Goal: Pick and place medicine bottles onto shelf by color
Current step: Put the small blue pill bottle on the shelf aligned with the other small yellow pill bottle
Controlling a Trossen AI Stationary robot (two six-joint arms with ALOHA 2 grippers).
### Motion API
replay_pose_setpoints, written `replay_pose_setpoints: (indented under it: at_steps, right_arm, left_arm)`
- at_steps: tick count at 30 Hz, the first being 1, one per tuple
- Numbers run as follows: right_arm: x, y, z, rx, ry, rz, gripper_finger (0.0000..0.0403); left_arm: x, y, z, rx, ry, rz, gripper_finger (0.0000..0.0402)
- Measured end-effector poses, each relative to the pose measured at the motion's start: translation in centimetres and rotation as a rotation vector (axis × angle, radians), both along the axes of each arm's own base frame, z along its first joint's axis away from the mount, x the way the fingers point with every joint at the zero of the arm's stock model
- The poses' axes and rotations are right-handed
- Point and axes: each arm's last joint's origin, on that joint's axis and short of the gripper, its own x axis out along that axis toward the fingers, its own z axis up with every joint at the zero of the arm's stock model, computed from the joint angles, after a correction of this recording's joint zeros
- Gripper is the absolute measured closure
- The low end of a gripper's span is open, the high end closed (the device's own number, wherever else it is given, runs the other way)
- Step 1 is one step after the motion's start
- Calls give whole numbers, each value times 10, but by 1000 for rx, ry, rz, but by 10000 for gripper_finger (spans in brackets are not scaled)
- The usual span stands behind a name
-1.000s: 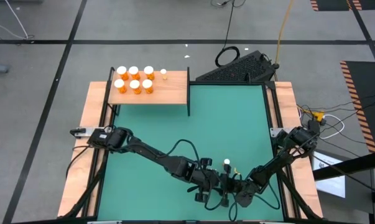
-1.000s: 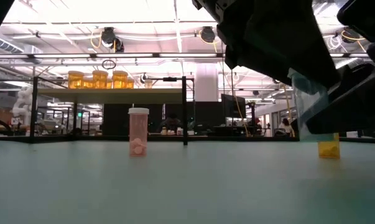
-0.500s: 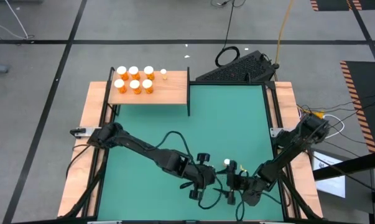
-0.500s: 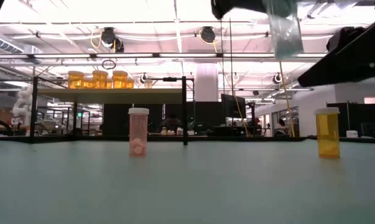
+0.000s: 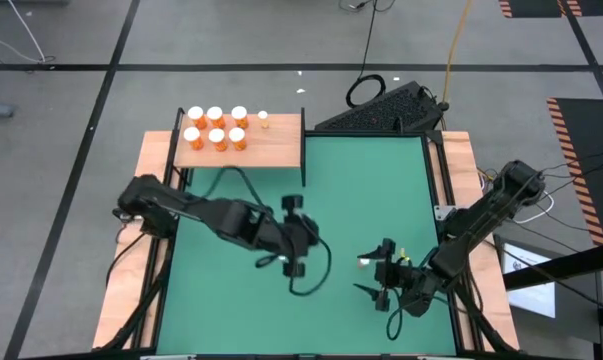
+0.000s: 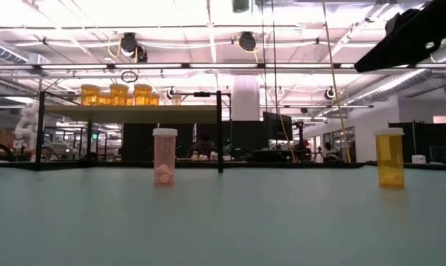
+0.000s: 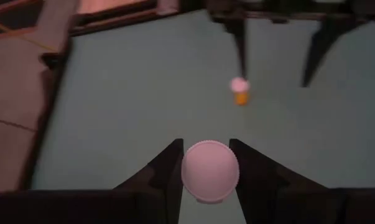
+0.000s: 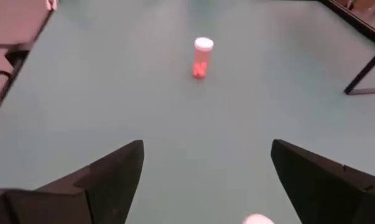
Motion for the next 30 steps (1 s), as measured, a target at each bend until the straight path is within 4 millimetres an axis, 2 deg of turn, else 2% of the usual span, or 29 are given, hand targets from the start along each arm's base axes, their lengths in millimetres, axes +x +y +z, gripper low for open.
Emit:
replay_pose_setpoints:
  at_steps: [6, 13, 22, 25, 30]
  right_arm:
    - [-9, -11, 14, -25, 0, -14, 54]
    - [-14, -17, 17, -50, 22, -19, 54]
    - [-16, -20, 16, -98, 31, -42, 54]
    - [-16, -23, 20, -125, 9, -57, 54]
    - [-18, -30, 31, -115, -25, -69, 54]
  left_arm:
    - [-25, 34, 31, 62, -9, 23, 281]
    - [-40, 84, 49, 142, 29, -35, 281]
    - [-49, 166, 47, 74, 95, -19, 281]
    - [-52, 185, 46, 47, 90, -16, 281]
    - [-62, 210, 30, 28, 138, -7, 281]
